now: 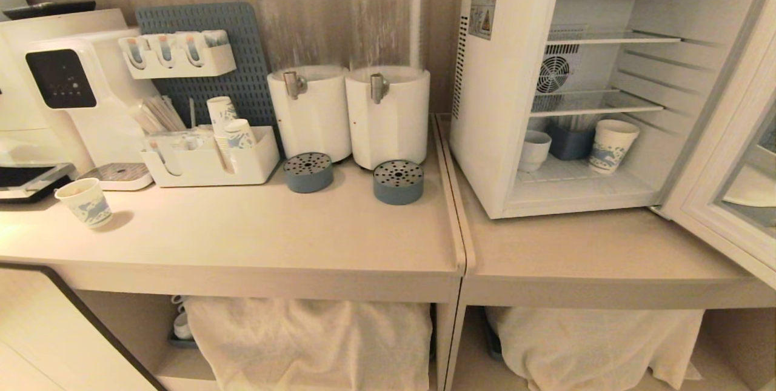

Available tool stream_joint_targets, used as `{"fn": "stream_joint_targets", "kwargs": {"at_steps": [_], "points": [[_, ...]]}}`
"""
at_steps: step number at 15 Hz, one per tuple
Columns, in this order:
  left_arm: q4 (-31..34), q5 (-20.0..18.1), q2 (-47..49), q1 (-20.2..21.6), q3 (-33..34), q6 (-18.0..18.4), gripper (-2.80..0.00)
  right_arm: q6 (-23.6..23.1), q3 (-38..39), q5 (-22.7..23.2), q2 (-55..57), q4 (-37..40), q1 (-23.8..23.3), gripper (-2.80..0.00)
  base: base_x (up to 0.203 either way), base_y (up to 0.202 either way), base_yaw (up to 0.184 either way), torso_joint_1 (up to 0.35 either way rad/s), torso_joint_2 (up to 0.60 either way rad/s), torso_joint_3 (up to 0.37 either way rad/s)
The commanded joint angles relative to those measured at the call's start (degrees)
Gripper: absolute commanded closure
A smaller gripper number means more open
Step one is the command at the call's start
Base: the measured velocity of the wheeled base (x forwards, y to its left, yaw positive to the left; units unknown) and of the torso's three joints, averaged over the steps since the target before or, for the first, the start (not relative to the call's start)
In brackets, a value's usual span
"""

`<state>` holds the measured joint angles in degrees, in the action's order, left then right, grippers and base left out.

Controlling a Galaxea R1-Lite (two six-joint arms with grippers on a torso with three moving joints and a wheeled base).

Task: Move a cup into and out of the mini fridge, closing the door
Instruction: Take the ceramic cup out of the freezer

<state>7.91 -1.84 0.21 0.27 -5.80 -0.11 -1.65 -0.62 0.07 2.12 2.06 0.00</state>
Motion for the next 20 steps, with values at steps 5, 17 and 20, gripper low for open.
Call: {"fn": "stream_joint_targets", "kwargs": {"at_steps": [5, 17, 20], "points": [[0.1, 0.0, 0.0, 0.0, 0.0, 0.0, 0.0, 0.0, 0.0, 0.0, 0.1, 0.0, 0.1, 0.0, 0.117, 0.097, -0.004, 0.0, 0.01, -0.001], [0.0, -0.7, 0.0, 0.0, 0.0, 0.5, 0.0, 0.0, 0.0, 0.0, 0.0, 0.0, 0.1, 0.0, 0.083, 0.027, 0.0, 0.001, 0.0, 0.001], [-0.2, -0.7, 0.0, 0.0, 0.1, 0.4, 0.0, 0.0, 0.0, 0.0, 0.0, 0.0, 0.0, 0.0, 0.038, -0.043, 0.005, 0.002, 0.0, 0.003]]}}
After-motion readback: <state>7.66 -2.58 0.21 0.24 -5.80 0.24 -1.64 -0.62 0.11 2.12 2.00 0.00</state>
